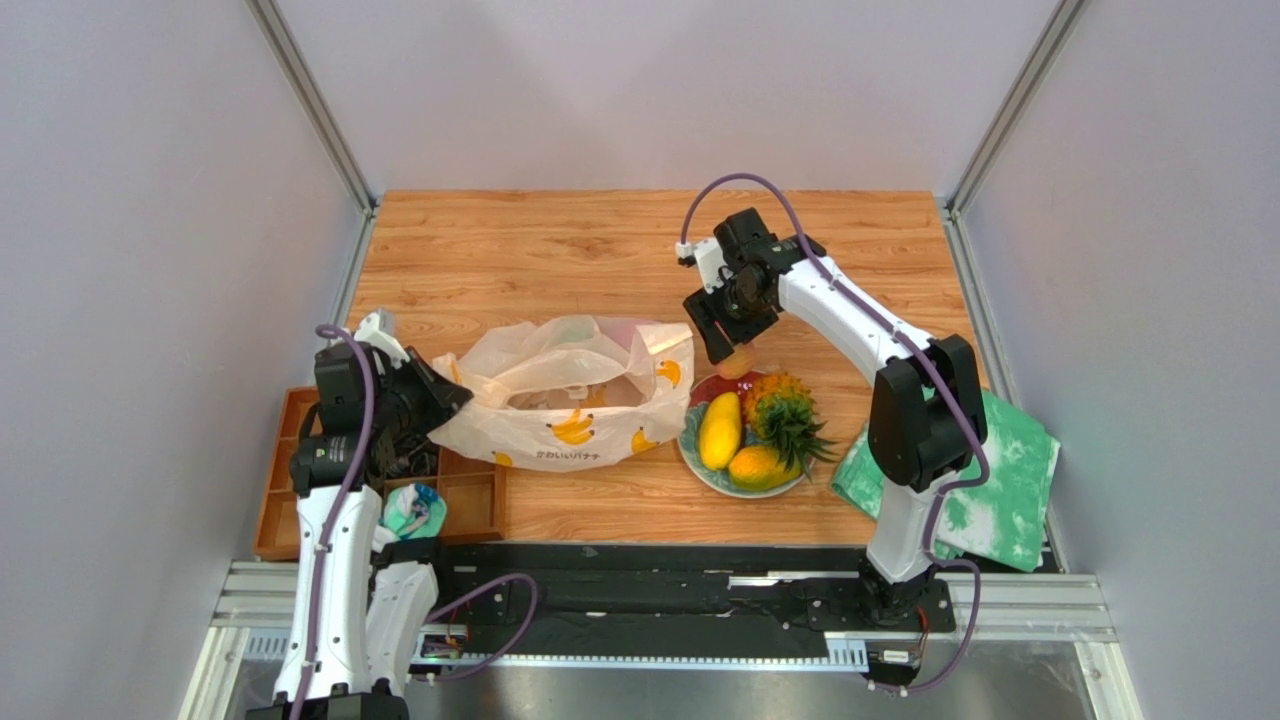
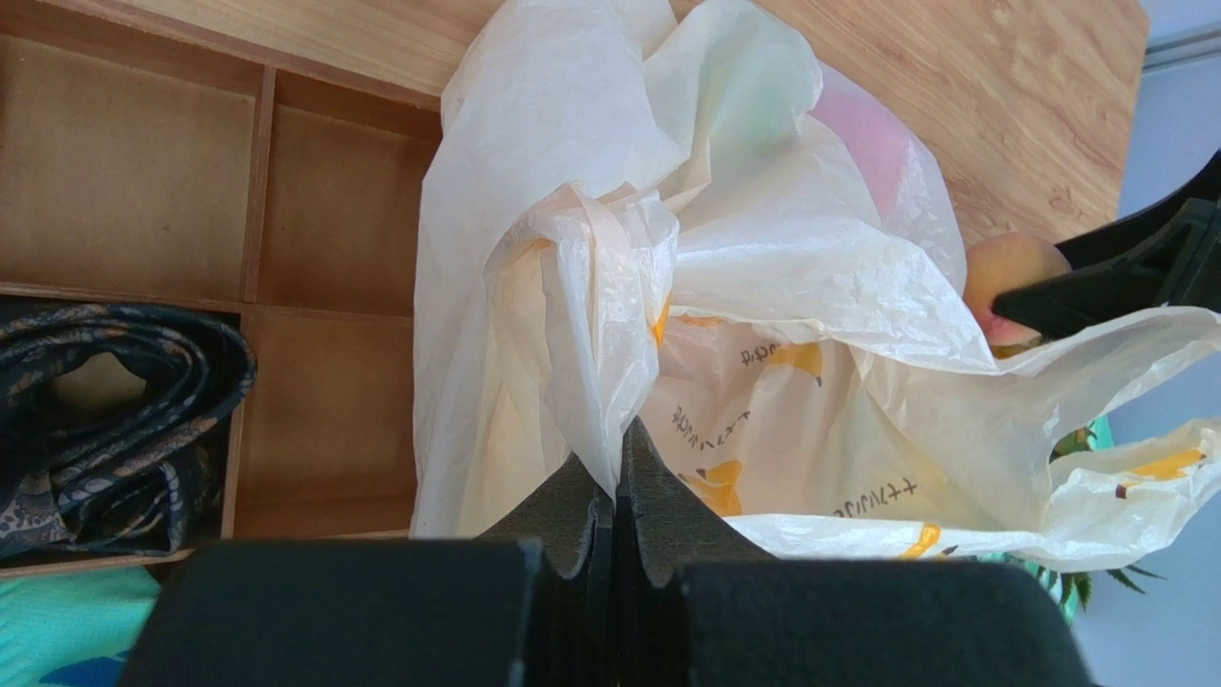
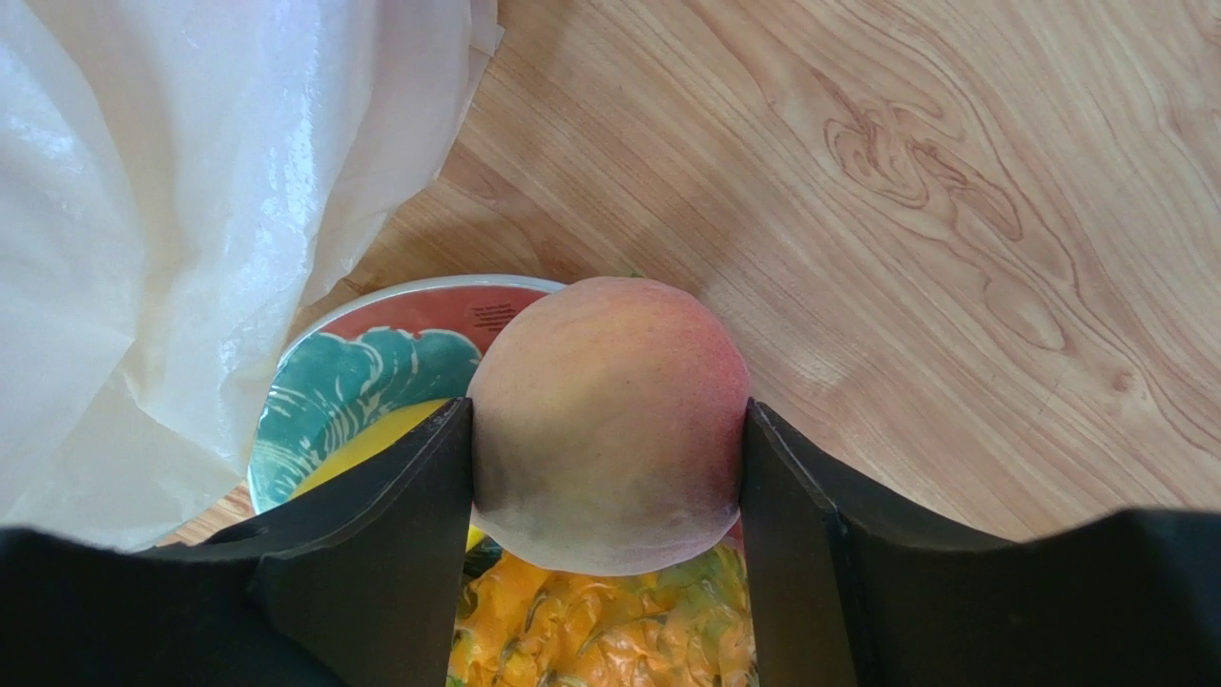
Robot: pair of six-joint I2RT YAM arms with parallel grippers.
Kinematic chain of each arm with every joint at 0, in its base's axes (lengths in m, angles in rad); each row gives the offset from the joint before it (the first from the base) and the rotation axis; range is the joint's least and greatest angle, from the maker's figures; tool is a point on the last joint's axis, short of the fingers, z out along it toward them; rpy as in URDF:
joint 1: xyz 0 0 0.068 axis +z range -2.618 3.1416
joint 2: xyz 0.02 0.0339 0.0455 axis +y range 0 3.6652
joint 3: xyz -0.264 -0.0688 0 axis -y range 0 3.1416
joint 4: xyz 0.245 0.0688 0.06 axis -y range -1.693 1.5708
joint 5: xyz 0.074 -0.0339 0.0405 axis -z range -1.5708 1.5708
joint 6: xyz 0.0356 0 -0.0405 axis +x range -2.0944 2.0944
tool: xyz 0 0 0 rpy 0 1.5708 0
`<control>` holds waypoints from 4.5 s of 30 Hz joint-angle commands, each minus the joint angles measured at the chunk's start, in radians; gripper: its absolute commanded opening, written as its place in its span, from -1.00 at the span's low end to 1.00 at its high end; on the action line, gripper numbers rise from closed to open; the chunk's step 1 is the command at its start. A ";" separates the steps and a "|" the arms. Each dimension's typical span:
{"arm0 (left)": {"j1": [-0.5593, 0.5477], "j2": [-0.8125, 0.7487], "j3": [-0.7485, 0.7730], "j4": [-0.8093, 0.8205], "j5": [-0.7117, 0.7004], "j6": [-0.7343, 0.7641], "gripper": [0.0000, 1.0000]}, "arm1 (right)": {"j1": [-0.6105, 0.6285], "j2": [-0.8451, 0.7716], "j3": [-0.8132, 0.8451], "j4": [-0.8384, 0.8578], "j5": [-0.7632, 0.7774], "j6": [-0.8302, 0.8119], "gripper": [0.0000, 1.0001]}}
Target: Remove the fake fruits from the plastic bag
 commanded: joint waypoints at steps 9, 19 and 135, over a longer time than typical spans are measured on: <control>0.018 -0.013 0.003 0.099 0.077 -0.034 -1.00 | 0.012 0.004 -0.066 -0.009 0.016 0.023 -0.45; 0.018 -0.023 -0.002 0.128 0.102 -0.022 -1.00 | 0.012 -0.044 -0.020 -0.063 -0.039 0.063 0.92; -0.769 1.290 1.330 0.059 0.363 0.305 -1.00 | -0.490 0.298 0.201 0.180 0.257 -0.303 0.43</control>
